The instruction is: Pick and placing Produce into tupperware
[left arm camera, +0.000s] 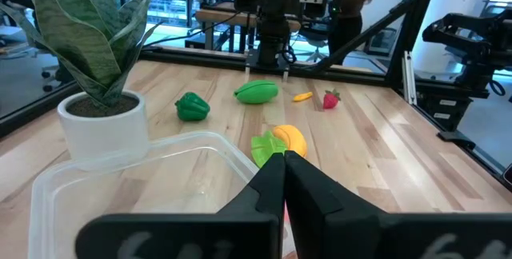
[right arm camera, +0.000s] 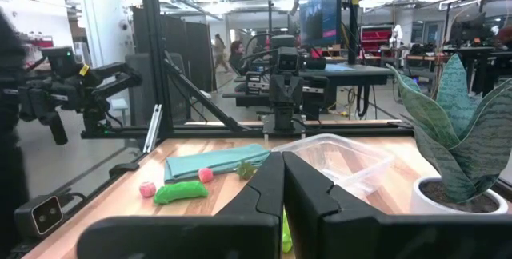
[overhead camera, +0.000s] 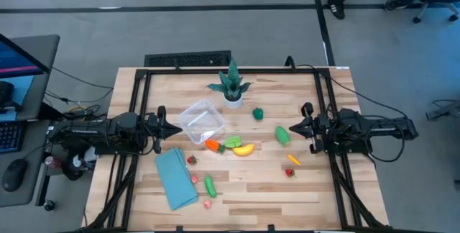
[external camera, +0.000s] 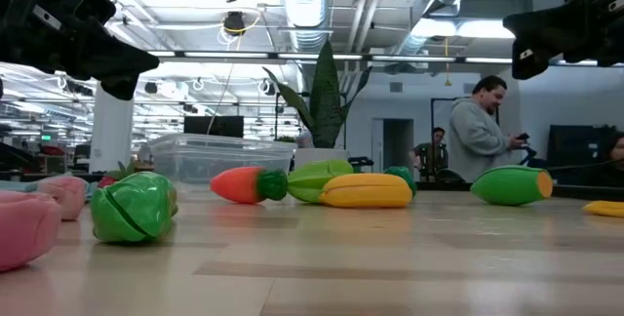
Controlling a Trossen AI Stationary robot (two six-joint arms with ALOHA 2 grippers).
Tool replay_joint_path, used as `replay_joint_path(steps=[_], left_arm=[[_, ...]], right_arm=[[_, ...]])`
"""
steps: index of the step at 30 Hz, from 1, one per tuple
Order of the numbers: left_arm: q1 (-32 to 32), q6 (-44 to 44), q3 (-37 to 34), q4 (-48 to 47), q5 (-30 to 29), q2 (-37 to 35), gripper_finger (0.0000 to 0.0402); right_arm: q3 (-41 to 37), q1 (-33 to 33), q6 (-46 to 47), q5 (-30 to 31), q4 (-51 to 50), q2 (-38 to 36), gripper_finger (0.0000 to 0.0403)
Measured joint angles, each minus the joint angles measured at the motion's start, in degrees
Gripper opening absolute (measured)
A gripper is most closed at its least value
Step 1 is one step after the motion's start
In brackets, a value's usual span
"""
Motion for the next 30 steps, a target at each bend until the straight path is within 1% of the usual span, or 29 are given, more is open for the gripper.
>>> replay_joint_path(steps=[19, 22, 25, 27, 30], left_arm=[[0.0, 0.1, 0.0, 0.0, 0.0, 0.0, 0.0], [0.0, 3.7, 0.0, 0.2, 0.0, 0.0, 0.0], [0.0, 4.8, 0.0, 0.2, 0.0, 0.0, 0.0], [0.0, 4.0, 0.0, 0.3, 0.0, 0.0, 0.0], [0.0, 1.0, -0.1, 0.9, -0.1, 0.0, 0.0]], right_arm=[[0.0, 0.0, 0.0, 0.0, 0.0, 0.0, 0.0], [0.0, 0.0, 0.0, 0.0, 0.0, 0.0, 0.0], [0.0, 0.0, 0.1, 0.0, 0.1, 0.0, 0.0], [0.0, 0.0, 2.8, 0.0, 1.4, 0.0, 0.0], [0.0, 0.1, 11.3, 0.0, 3.7, 0.0, 0.0]])
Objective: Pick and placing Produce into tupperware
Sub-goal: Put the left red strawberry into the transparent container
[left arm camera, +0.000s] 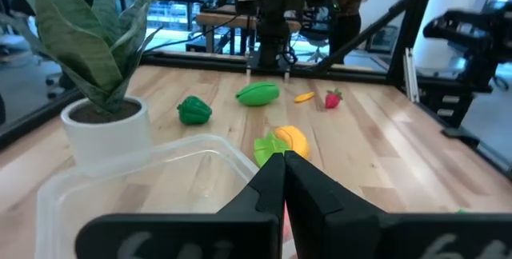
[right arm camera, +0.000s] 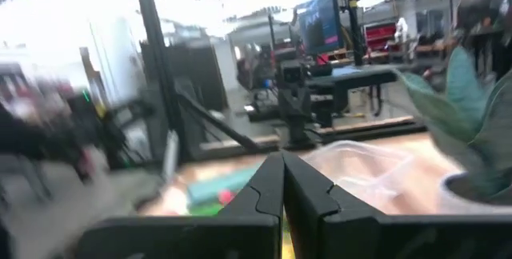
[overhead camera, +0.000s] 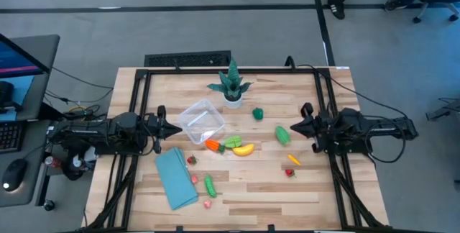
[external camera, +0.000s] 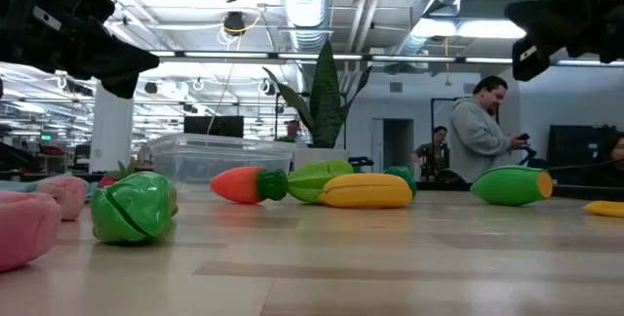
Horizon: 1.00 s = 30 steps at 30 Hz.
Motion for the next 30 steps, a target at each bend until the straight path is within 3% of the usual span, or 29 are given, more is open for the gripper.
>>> replay_joint_path(steps=[5, 13, 23, 30], left_arm=[[0.0, -4.4, 0.0, 1.7, -0.3, 0.0, 0.0], [0.0, -21.0, 0.0, 4.8, -1.7, 0.0, 0.0], [0.0, -37.0, 0.0, 5.4, -10.5, 0.0, 0.0], [0.0, -34.8, 0.0, 4.7, -13.4, 0.0, 0.0]], right_arm=[[0.0, 0.0, 9.0, 0.0, 4.7, 0.0, 0.0], [0.0, -0.1, 21.0, 0.1, 15.8, 0.0, 0.0], [0.0, -0.1, 21.7, 0.2, 19.5, 0.0, 0.0], [0.0, -0.1, 21.7, 1.4, 18.7, 0.0, 0.0]])
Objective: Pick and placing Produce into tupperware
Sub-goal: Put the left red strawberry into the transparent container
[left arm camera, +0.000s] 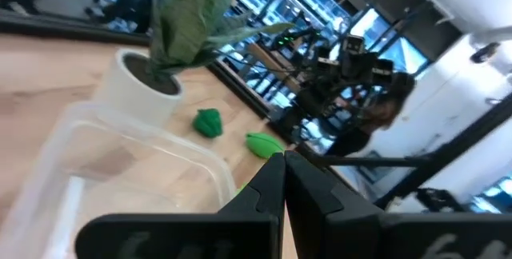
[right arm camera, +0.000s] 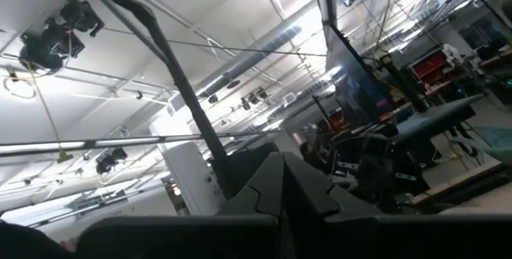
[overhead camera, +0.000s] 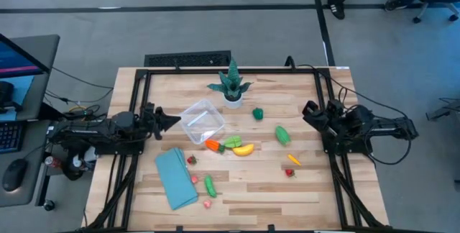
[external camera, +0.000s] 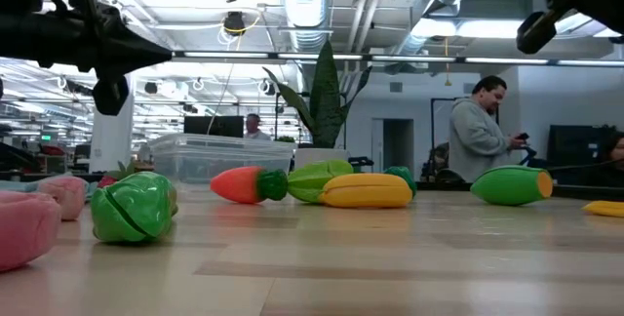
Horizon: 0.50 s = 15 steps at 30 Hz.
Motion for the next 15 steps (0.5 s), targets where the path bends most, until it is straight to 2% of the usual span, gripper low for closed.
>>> replay_joint_path(steps=[7, 10, 15], left_arm=[[0.0, 7.3, 0.1, -2.9, -1.9, 0.4, 0.0], [0.0, 3.1, 0.1, -2.1, 1.0, 0.3, 0.0], [0.0, 1.1, 0.1, -2.0, 8.1, 0.3, 0.0]], right_arm=[[0.0, 0.0, 0.6, 2.0, -6.6, 0.0, 0.0], [0.0, 0.1, 4.9, 1.9, -7.3, 0.0, 0.0], [0.0, 0.1, 2.9, 1.9, -6.9, 0.0, 0.0]])
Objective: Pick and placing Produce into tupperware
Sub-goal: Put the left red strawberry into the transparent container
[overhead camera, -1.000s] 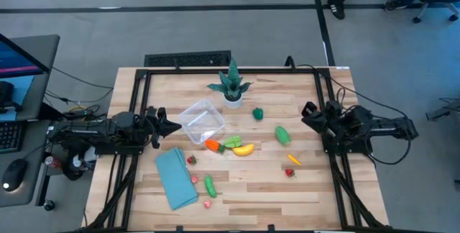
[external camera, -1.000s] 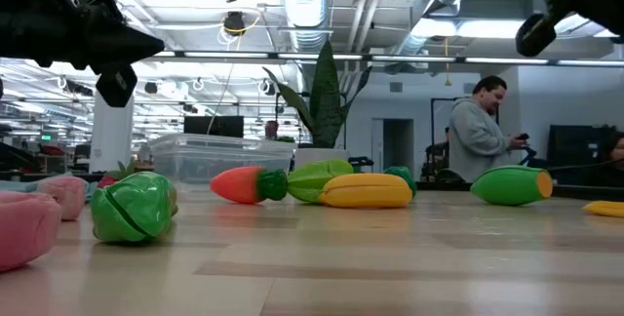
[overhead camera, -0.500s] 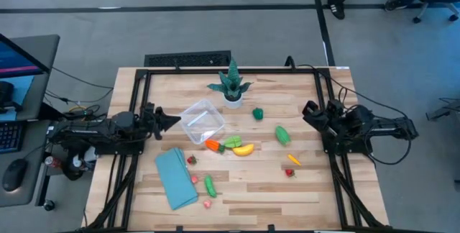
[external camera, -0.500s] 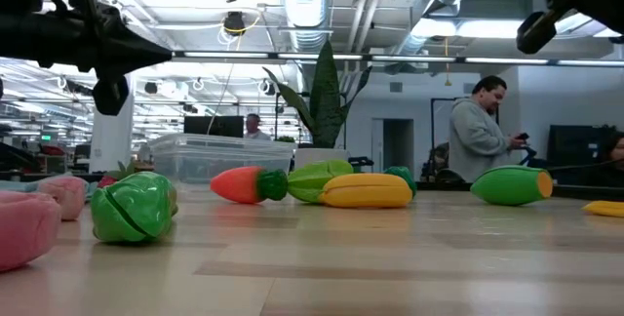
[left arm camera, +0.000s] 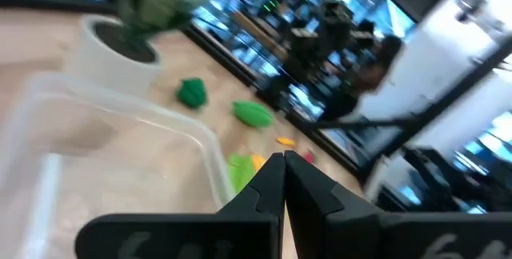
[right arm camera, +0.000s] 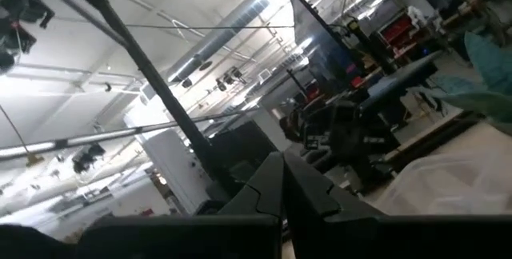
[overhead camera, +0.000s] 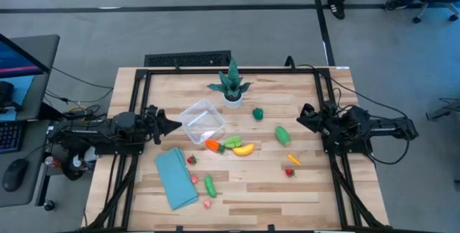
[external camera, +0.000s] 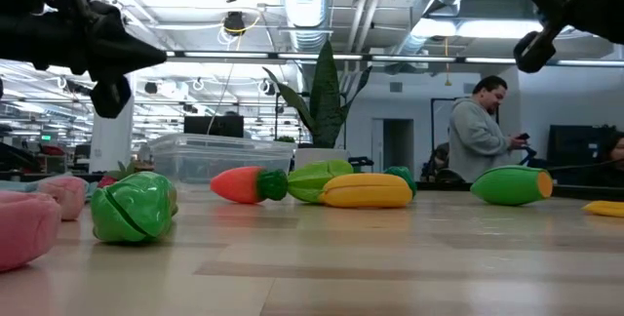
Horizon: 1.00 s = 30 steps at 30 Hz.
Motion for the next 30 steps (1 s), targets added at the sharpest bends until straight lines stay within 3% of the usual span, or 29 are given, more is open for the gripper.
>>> replay_joint_path(steps=[6, 15, 23, 30], left_arm=[[0.0, 2.5, 0.0, 1.2, 3.9, 0.0, 0.0], [-2.4, -1.1, -0.1, 13.9, 8.0, 0.0, 0.0], [-9.5, 0.3, -0.1, 16.9, 3.5, 0.2, 0.0], [-16.8, 6.0, -0.1, 23.5, -4.7, 5.9, 0.0]], right_arm=[[0.0, 0.0, -5.2, 0.7, 1.3, 0.0, 0.0], [0.0, 0.4, -3.0, 2.2, 3.1, 0.0, 0.0], [0.0, 2.8, -2.9, 2.8, 3.3, 0.0, 0.0], [0.5, 5.9, -3.7, 3.7, 5.2, 1.4, 0.0]])
